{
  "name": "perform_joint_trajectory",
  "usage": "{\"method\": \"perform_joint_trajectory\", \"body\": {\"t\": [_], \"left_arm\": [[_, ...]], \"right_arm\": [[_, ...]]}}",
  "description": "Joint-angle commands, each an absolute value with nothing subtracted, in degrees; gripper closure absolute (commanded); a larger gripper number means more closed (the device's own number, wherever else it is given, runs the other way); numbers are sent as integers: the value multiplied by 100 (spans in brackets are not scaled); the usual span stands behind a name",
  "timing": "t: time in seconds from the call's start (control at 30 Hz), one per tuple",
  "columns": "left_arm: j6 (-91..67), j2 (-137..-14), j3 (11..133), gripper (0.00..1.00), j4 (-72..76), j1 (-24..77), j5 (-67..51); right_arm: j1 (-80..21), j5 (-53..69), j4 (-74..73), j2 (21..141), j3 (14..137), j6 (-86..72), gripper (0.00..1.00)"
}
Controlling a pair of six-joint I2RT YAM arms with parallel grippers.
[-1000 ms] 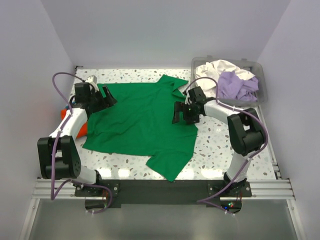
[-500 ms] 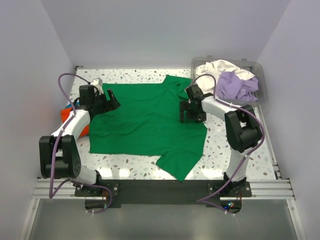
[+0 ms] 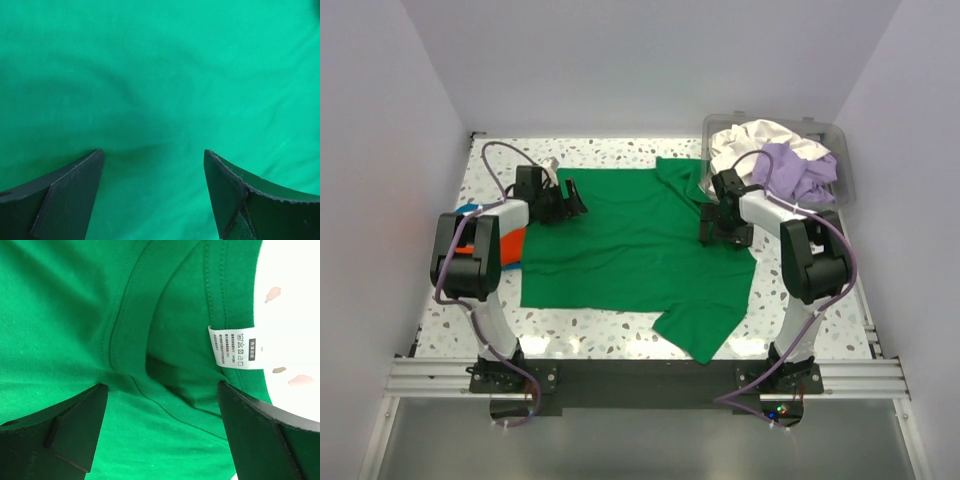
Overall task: Fold and stack the t-shirts
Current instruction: Flatten the tshirt out
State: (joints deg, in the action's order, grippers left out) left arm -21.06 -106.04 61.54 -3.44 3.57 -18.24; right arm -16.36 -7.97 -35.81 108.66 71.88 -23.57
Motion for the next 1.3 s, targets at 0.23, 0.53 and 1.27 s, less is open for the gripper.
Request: {"method": "perform_joint_trajectory", "body": {"t": [0.23,0.53,1.27], "left_arm": [[-2233,-11680,6907,14,378,580,-1977],[-2329,-12348,7891,14,325,843,-2083],[-3208,-7331,3877,26,-1072,695,1124]], "right_arm": [[-1380,-1433,-4227,10951,6882,-2478,5],[-1292,-1459,-4350,10819,6934,-2610,5],[-1283,-809,-4368,10740,7295,-2610,5]]}}
